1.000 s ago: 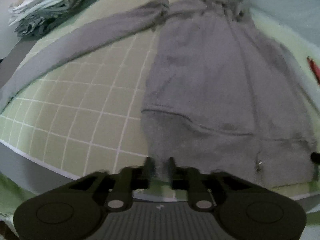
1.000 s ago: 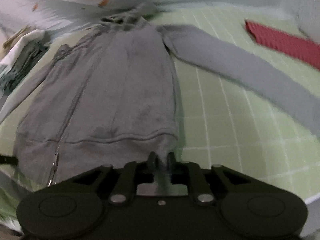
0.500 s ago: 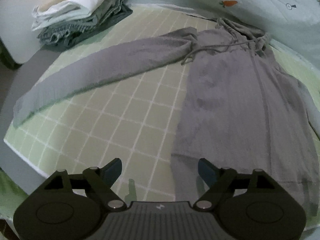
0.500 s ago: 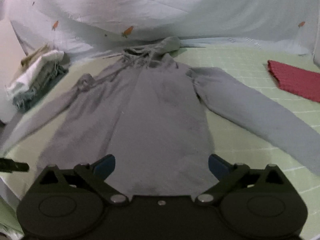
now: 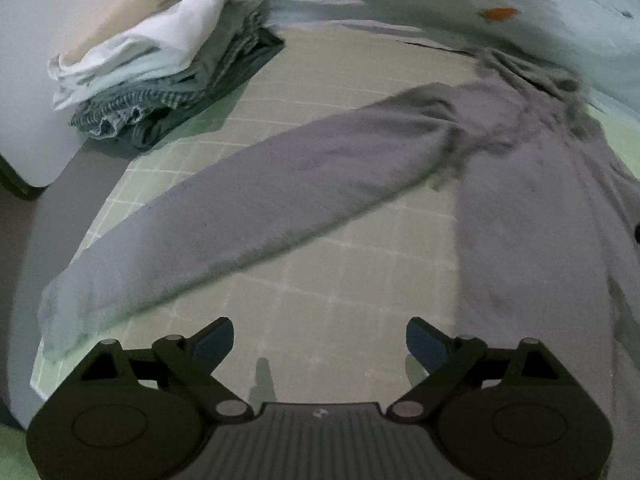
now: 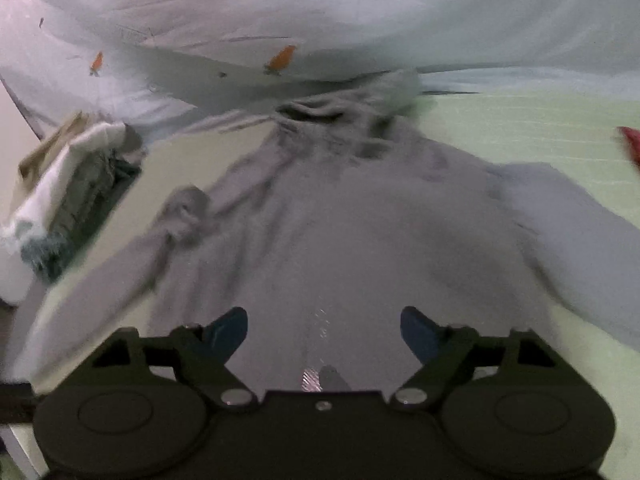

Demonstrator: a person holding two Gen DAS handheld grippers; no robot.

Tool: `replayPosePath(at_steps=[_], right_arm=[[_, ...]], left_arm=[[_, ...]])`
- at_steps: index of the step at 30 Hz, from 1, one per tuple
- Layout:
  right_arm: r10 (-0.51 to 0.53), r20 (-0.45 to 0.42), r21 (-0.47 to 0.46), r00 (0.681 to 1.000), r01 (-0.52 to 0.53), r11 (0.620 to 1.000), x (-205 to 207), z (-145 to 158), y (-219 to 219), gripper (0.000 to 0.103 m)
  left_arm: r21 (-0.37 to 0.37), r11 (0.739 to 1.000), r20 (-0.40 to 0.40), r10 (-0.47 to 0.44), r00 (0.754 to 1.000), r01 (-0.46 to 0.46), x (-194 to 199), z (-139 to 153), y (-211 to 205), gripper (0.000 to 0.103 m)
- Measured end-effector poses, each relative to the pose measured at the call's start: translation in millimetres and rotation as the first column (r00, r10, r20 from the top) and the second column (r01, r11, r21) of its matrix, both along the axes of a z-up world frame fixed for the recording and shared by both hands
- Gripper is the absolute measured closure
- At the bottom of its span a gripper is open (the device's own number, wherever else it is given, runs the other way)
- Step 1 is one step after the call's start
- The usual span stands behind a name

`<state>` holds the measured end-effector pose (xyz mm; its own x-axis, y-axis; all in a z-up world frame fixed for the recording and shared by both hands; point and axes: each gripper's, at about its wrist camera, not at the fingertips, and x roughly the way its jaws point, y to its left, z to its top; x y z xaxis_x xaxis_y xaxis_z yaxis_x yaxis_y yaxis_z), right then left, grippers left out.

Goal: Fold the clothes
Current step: 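Grasp the hoodie hood with the right gripper and lift it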

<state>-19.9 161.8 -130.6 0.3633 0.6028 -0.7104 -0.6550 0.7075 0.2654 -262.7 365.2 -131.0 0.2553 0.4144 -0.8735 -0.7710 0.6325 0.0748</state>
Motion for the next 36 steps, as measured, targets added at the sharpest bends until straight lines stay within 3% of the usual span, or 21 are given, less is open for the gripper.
replayPosePath(at_steps=[6,13,17,20,23,29,33,36], right_arm=[[-0.005,0.012,0.008,1.000,0.004,1.000,24,-6,88,0.030],[0.014,-0.013,0.041,1.000,-0.014,0.999,48,-23,158,0.070],[0.043,0.007,-0.036,0.999,-0.042,0.998,45,-36,182,0.076],[0.063,0.043,-0.117,0.997,-0.058,0.991,40,-42,196,0.081],[0.099,0.078,-0.162,0.992,-0.085,0.983,35,-39,198,0.098],[0.111,0.185,-0.169,0.976,-0.080,0.982,37,-12,169,0.100],[0.003,0.239,-0.121,0.971,0.027,0.992,56,15,137,0.100],[-0.061,0.300,-0.135,0.952,0.106,0.985,71,26,116,0.100]], left_arm=[[-0.004,0.999,0.001,0.044,0.999,-0.044,15,-16,69,0.010],[0.011,0.997,0.020,0.075,0.997,-0.075,25,-24,125,0.010],[-0.012,0.995,0.004,0.100,0.995,-0.100,25,-34,143,0.009],[-0.019,0.992,-0.003,0.124,0.992,-0.124,24,-40,150,0.003],[-0.015,0.987,0.006,0.158,0.987,-0.158,20,-43,148,0.000],[-0.008,0.987,0.025,0.162,0.986,-0.162,17,-44,148,0.000],[-0.004,0.987,0.033,0.163,0.986,-0.163,16,-44,147,0.000],[-0.006,0.986,0.033,0.168,0.985,-0.168,17,-44,147,0.000]])
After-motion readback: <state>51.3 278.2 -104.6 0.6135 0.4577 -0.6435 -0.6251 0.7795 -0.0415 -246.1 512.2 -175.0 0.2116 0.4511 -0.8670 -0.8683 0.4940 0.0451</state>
